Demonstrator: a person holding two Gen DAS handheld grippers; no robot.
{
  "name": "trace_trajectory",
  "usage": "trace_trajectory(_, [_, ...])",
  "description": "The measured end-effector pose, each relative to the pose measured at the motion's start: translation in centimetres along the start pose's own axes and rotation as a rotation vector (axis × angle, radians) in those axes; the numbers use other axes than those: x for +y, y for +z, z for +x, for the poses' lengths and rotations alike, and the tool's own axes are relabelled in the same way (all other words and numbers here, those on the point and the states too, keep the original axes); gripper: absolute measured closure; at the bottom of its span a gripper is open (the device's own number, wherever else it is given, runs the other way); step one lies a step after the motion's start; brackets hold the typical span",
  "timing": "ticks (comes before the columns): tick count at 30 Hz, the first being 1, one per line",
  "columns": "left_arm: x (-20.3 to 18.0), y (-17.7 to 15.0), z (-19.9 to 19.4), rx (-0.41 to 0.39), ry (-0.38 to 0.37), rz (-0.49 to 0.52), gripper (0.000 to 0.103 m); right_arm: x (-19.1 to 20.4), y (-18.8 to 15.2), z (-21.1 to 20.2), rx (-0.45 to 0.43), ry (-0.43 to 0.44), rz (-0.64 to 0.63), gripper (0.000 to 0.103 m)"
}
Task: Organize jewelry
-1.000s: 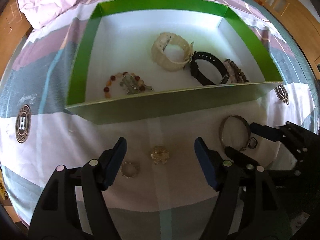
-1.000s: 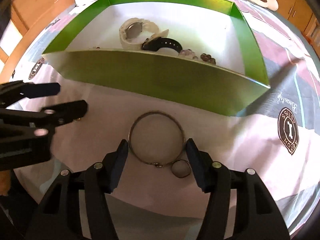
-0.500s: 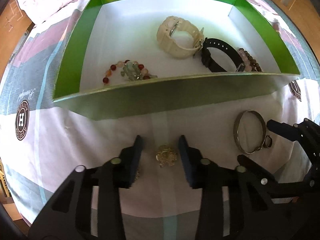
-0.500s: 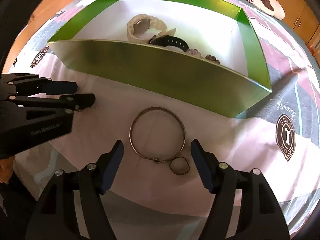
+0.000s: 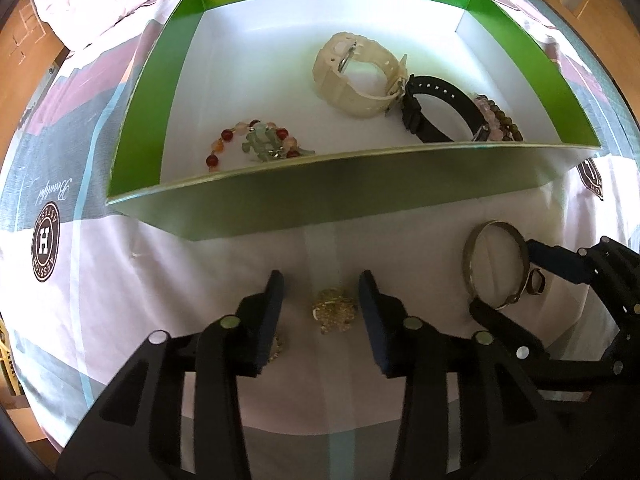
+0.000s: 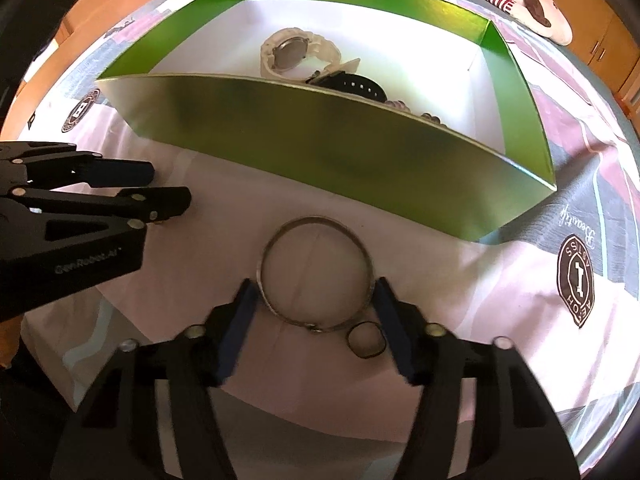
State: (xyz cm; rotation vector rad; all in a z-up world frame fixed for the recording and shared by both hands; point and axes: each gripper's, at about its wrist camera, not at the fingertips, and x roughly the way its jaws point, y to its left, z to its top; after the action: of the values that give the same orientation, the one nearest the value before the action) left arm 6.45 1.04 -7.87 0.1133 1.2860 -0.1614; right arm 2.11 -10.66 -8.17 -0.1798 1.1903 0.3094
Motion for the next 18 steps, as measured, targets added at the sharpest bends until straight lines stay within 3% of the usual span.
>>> trace_trajectory(3, [-0.4, -0.1, 0.1, -0.008, 0.000, 0.005, 0.082, 0.2, 0.0, -0.2, -0.001, 0.003, 0.005, 0.044])
trace_trajectory(18, [-2.2, -0.9, -5.0, -0.200, 0.027, 0.064, 0.082, -0.1, 0.7, -2.5, -0.060, 0.021, 0.022, 0.044])
